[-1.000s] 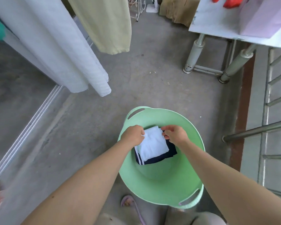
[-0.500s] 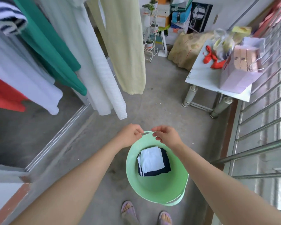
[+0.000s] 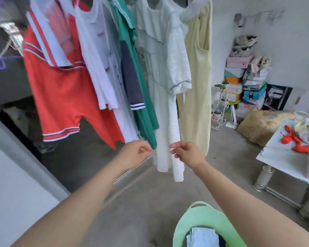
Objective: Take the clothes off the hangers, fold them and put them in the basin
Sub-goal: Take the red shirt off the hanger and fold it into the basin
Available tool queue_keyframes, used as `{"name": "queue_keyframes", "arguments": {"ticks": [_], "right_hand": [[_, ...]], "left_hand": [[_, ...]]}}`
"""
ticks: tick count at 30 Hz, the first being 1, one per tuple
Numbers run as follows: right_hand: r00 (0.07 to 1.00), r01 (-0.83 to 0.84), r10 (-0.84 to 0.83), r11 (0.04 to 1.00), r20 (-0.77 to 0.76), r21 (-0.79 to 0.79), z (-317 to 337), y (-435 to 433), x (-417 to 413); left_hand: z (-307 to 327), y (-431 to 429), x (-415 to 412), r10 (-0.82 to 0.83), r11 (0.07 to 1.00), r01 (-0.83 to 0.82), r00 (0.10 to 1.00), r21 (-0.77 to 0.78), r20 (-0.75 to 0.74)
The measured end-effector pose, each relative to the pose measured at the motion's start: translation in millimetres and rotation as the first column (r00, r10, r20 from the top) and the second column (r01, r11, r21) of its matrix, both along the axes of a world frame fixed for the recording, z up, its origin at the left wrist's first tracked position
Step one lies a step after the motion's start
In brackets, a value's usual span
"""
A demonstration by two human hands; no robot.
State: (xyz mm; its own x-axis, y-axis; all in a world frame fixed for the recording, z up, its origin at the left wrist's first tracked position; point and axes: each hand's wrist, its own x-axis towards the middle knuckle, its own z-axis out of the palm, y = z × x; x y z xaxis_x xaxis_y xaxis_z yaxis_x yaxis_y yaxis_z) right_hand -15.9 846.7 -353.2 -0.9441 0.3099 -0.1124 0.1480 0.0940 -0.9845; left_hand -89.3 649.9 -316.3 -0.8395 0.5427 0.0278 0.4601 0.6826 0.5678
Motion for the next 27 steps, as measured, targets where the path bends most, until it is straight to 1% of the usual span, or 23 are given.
{"name": "queue_keyframes", "arguments": {"ticks": [4, 6, 9, 13, 17, 19, 21, 23, 24, 25, 27], "right_hand": [[0.992, -0.09, 0.095, 0.995, -0.089, 0.05, 44, -37, -21], [0.983, -0.122, 0.132, 0.989, -0.128, 0.082, 67, -55, -33], [0.963, -0.154, 0.174, 0.982, -0.206, 0.109, 101, -84, -54], [0.917, -0.193, 0.237, 0.968, -0.321, 0.163, 151, -122, -81], [0.858, -0.19, 0.269, 0.958, -0.438, 0.216, 212, -164, -111], [0.842, -0.197, 0.271, 0.959, -0.466, 0.202, 239, -181, -127], [0.834, -0.19, 0.26, 0.964, -0.488, 0.189, 259, -198, -145], [0.834, -0.175, 0.25, 0.965, -0.492, 0.194, 269, -204, -155], [0.827, -0.166, 0.252, 0.963, -0.502, 0.21, 275, -210, -164], [0.821, -0.152, 0.249, 0.963, -0.514, 0.223, 278, -214, -170], [0.812, -0.104, 0.228, 0.962, -0.538, 0.251, 286, -220, -184]], "left_hand": [[57, -48, -17, 0.103, 0.994, -0.1, 0.986, 0.033, -0.132], [82, -66, -26, 0.13, 0.99, -0.117, 0.968, 0.074, -0.213], [124, -90, -35, 0.183, 0.98, -0.135, 0.906, 0.148, -0.381], [178, -124, -45, 0.273, 0.956, -0.136, 0.747, 0.261, -0.606], [232, -157, -71, 0.28, 0.956, -0.072, 0.514, 0.284, -0.811], [258, -164, -88, 0.253, 0.967, -0.076, 0.425, 0.244, -0.869], [277, -168, -103, 0.178, 0.982, -0.124, 0.358, 0.143, -0.917], [286, -162, -109, 0.069, 0.975, -0.22, 0.346, -0.009, -0.936], [292, -164, -116, 0.04, 0.964, -0.259, 0.359, -0.058, -0.933], [296, -164, -120, 0.03, 0.952, -0.294, 0.375, -0.088, -0.926], [304, -166, -137, 0.058, 0.935, -0.343, 0.393, -0.087, -0.918]]}}
